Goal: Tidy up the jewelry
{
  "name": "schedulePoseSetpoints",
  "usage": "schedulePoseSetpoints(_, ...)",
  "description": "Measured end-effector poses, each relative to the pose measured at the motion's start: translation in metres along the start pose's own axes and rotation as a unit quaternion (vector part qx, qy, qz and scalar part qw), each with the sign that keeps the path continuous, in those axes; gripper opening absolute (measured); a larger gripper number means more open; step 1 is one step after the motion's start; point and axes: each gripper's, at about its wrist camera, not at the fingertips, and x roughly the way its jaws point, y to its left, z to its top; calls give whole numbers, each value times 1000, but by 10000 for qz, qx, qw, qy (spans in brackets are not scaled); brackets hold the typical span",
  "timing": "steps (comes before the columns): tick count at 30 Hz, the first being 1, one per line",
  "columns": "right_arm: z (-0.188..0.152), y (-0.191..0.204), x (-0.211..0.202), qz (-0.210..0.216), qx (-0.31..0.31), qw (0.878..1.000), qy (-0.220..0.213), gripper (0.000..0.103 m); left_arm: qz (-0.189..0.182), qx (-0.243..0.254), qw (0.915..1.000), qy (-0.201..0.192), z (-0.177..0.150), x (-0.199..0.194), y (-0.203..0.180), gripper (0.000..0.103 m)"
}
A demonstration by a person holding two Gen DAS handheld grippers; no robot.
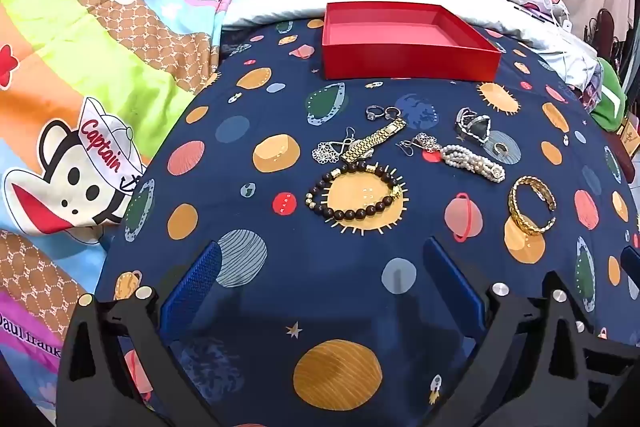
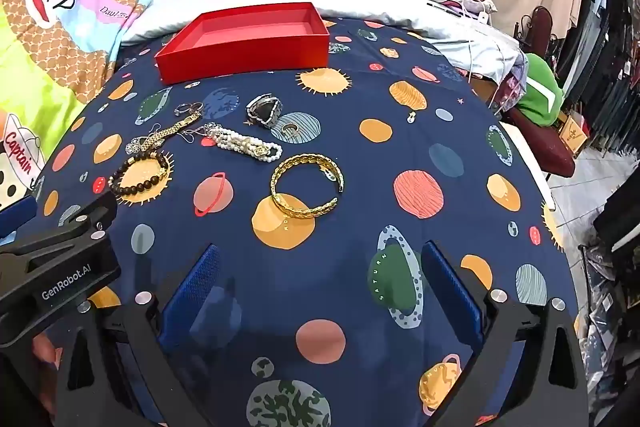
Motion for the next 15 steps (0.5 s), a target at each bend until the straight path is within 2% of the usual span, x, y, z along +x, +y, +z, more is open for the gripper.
schedulePoseSetpoints(7,2,-5,-5,-52,97,9998,-135,98,54,7,10000,4,-3,-2,9,98)
schedulePoseSetpoints(10,2,-7,-5,-3,103,9999,-60,98,9,-22,10000,10,-4,-4,14,98)
schedulePoseSetpoints(15,0,-4,-7,18,62,10000,-75,98,37,53,10000,36,-1,-3,3,98)
